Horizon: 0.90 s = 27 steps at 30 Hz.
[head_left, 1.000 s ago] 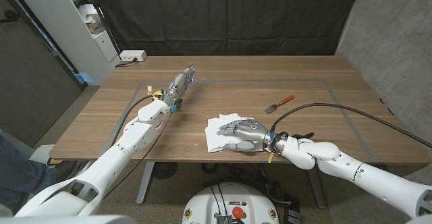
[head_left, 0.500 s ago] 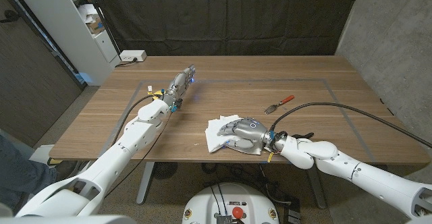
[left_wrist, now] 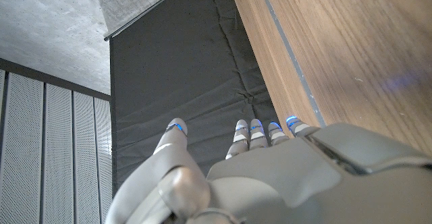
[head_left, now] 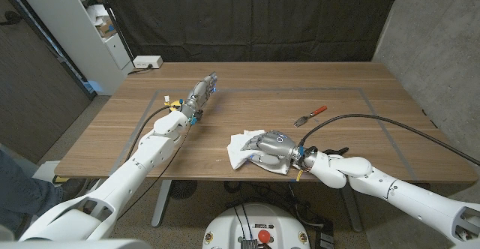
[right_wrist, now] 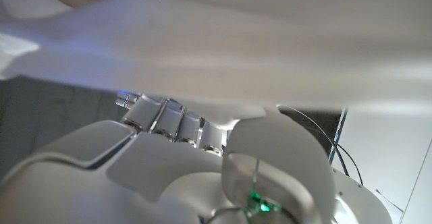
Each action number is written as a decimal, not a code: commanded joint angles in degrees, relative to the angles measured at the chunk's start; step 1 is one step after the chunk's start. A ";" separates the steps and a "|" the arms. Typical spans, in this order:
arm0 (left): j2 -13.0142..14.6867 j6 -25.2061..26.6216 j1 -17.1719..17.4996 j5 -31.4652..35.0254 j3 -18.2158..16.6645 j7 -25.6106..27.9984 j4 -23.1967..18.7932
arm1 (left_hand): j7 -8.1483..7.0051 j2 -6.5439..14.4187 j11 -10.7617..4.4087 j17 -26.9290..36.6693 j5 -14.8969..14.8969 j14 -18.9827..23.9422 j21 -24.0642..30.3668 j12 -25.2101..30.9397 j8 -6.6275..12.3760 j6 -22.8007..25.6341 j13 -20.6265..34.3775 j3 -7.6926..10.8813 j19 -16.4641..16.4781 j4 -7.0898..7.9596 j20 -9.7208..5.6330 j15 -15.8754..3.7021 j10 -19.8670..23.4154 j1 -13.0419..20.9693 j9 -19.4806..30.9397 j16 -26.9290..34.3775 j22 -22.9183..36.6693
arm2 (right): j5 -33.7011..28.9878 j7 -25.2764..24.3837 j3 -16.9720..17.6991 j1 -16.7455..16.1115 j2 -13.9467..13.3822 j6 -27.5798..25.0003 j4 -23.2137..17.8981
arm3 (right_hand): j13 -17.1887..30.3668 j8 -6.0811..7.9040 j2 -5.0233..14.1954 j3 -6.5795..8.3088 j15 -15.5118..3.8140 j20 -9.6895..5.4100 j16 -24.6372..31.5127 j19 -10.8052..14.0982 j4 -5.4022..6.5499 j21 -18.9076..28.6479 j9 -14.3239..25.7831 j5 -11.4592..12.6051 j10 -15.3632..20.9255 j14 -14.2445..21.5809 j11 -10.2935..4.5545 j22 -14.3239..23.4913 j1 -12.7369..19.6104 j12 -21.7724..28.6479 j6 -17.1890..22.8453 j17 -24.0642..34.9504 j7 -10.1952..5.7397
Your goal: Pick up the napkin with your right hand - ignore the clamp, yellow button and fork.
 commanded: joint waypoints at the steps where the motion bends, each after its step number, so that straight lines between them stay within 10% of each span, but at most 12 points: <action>1: 0.10 -0.27 0.55 -0.02 -0.38 0.26 -0.33 | 0.09 0.50 -0.47 0.30 -0.03 -0.55 0.27 -0.21 0.09 0.09 0.20 -0.09 -4.25 -0.20 0.48 0.17 -0.02 -0.07 0.22 -0.03 0.19 | -2.81 -7.69 -1.04 0.31 1.26 -0.62 1.45 | 0.67 0.77 1.05 1.52 -6.26 -6.67 1.17 10.24 -0.02 1.14 0.27 -0.40 2.38 2.52 -0.56 0.51 3.55 1.53 2.90 1.18 -0.23; 12: -0.07 -0.60 0.22 -0.15 -0.31 -0.37 0.27 | 0.15 0.52 -0.42 0.30 -0.03 -0.57 0.28 -0.19 0.10 0.13 0.20 -0.12 -4.29 -0.21 0.51 0.17 0.01 -0.10 0.22 -0.02 0.20 | -3.70 -12.67 -1.81 0.71 1.47 -0.93 1.31 | 2.36 1.18 2.51 4.61 -8.48 -8.58 2.40 10.88 0.19 3.69 0.91 0.17 6.31 6.20 -2.76 1.43 11.83 4.78 6.92 4.53 -1.04; 27: -0.06 -0.91 -0.03 -0.12 -0.27 -0.85 0.61 | 0.08 0.55 -0.32 0.31 -0.03 -0.61 0.31 -0.21 0.11 0.19 0.21 -0.15 -4.32 -0.23 0.50 0.14 -0.04 -0.12 0.23 -0.01 0.21 | -4.14 -15.89 -2.07 1.55 1.71 -1.09 1.31 | 3.27 1.15 2.34 5.27 -8.89 -9.02 2.54 10.86 0.64 5.21 1.28 0.19 6.99 7.34 -3.48 1.97 14.91 5.97 7.88 6.30 -1.37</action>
